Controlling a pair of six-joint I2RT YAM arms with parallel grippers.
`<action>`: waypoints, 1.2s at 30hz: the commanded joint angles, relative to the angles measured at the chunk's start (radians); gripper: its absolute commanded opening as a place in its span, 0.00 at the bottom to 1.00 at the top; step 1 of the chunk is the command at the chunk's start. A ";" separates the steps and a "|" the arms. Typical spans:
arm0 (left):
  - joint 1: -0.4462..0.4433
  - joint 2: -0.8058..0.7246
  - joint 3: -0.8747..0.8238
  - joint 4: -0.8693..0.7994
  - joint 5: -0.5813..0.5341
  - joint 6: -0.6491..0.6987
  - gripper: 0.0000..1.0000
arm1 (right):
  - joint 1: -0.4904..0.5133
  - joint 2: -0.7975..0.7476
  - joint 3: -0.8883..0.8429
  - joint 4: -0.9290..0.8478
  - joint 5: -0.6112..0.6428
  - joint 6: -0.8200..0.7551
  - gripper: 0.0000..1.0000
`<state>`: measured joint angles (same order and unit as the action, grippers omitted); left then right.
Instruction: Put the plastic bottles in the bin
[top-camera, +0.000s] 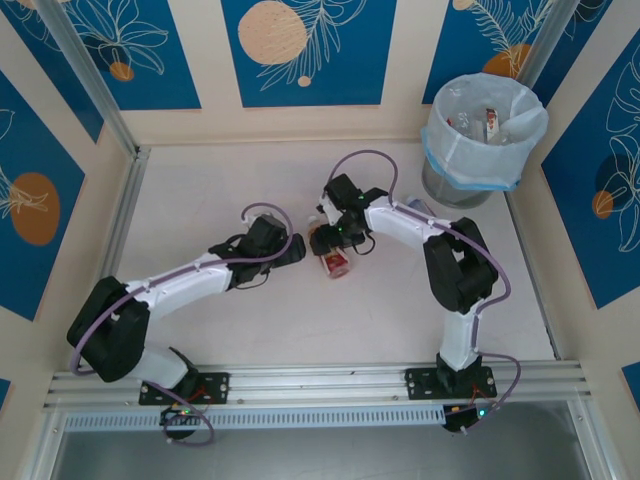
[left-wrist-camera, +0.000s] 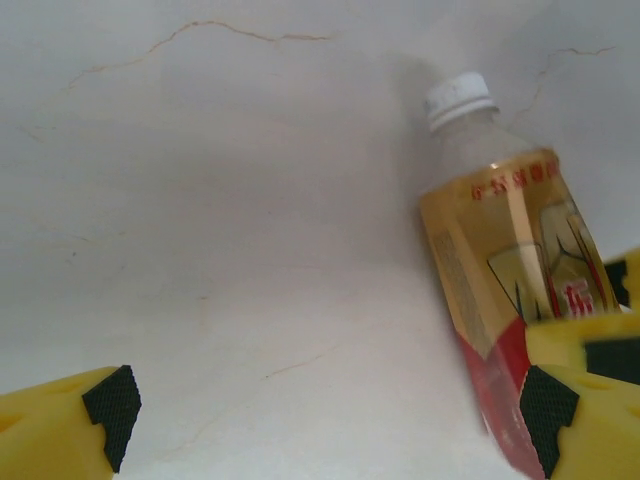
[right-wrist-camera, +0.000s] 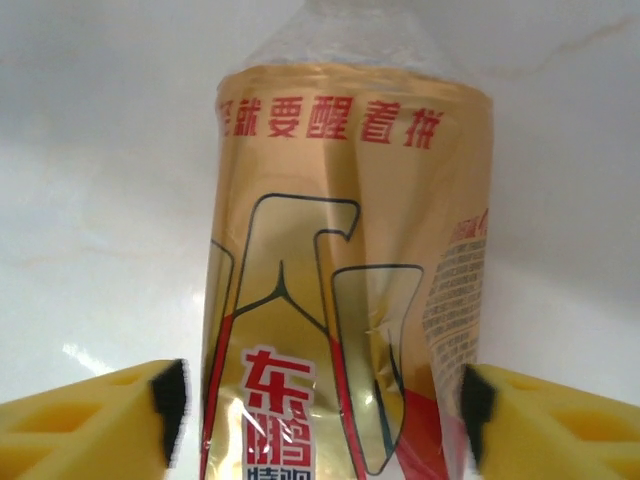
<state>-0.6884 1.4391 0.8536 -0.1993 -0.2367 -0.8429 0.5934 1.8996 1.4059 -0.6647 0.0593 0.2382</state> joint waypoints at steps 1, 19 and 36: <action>0.014 -0.027 -0.024 -0.012 -0.038 -0.036 0.99 | -0.004 -0.031 -0.006 -0.028 0.040 0.092 0.88; 0.016 -0.041 -0.074 0.169 0.118 0.080 0.99 | 0.016 0.155 0.096 -0.082 -0.008 0.109 0.87; 0.016 -0.150 -0.140 0.199 0.079 0.147 0.99 | 0.006 -0.095 -0.041 0.031 0.099 0.116 0.51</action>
<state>-0.6827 1.3151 0.7341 -0.0143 -0.1371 -0.7219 0.6056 1.8809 1.3838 -0.6716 0.1284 0.3515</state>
